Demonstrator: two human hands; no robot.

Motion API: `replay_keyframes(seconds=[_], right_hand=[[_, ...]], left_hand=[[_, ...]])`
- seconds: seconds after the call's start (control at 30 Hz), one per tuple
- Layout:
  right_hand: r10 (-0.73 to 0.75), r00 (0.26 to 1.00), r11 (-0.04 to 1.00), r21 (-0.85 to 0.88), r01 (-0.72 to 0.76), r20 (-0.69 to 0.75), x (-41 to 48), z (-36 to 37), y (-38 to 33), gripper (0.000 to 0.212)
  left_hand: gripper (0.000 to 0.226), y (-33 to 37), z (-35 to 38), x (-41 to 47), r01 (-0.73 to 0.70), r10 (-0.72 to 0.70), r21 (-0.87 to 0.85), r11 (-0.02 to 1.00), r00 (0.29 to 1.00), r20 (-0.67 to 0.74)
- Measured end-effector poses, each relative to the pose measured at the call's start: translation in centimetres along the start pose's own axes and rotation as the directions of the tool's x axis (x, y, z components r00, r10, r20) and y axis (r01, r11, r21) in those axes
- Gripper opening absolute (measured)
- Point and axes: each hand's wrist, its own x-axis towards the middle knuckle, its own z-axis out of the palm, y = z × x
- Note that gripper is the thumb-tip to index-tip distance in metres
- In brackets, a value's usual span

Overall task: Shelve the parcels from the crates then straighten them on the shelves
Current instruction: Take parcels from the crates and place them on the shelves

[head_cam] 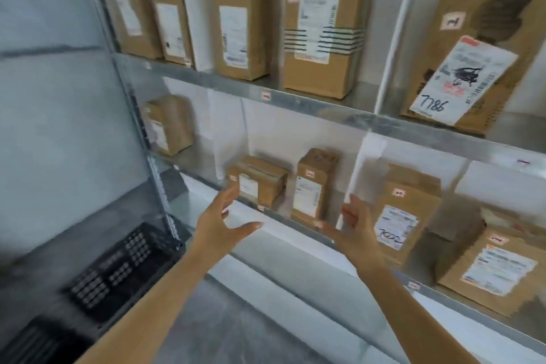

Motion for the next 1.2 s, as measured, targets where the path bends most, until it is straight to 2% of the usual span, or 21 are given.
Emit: replay_keyframes(seconds=[0.07,0.17,0.3,0.47,0.67,0.73,0.83,0.93,1.07,1.2], right_hand=[[-0.03,0.996,1.0,0.01,0.03,0.087,0.0,6.5,-1.7,0.075],[-0.081,0.965,0.995,-0.028,0.091,0.249,-1.2,16.6,-3.5,0.083],[-0.085,0.879,0.995,0.002,0.095,0.469,-3.5,29.1,-5.4,0.085],[-0.11,0.684,0.99,0.022,0.136,0.722,-5.9,43.1,-5.6,0.089],[-0.069,0.447,0.993,0.018,0.118,0.892,-7.4,58.1,-4.5,0.089],[-0.035,0.356,0.994,-0.005,0.111,0.934,-8.2,62.7,-3.8,0.09],[0.019,0.189,0.989,-0.046,0.141,0.982,-10.2,68.7,-2.3,0.091],[0.085,0.076,0.979,-0.097,0.181,0.993,-12.7,74.6,-0.4,0.09],[0.183,-0.032,0.957,-0.171,0.235,0.983,-16.9,82.2,3.7,0.09],[0.296,-0.079,0.935,-0.271,0.229,0.952,-21.8,88.3,10.7,0.09]], left_hand=[[0.082,-2.5,-6.0,-0.8,0.037,-0.034,0.033,0.999,0.996,-0.083],[0.084,-6.1,-14.6,-2.9,0.113,-0.094,0.083,0.99,0.975,-0.201],[0.086,-10.4,-24.9,-6.2,0.252,-0.212,0.063,0.966,0.903,-0.373],[0.086,-16.3,-35.5,-11.0,0.425,-0.344,0.005,0.905,0.74,-0.578],[0.088,-24.1,-43.0,-14.9,0.605,-0.489,-0.128,0.786,0.482,-0.727],[0.084,-26.8,-44.4,-16.3,0.656,-0.552,-0.204,0.726,0.38,-0.742],[0.085,-30.4,-45.7,-18.2,0.709,-0.643,-0.297,0.64,0.281,-0.713],[0.086,-34.4,-47.0,-19.6,0.7,-0.667,-0.372,0.61,0.199,-0.718],[0.076,-40.9,-49.2,-21.0,0.689,-0.717,-0.474,0.548,0.095,-0.69],[0.077,-49.6,-49.7,-23.2,0.669,-0.788,-0.596,0.444,-0.026,-0.616]])
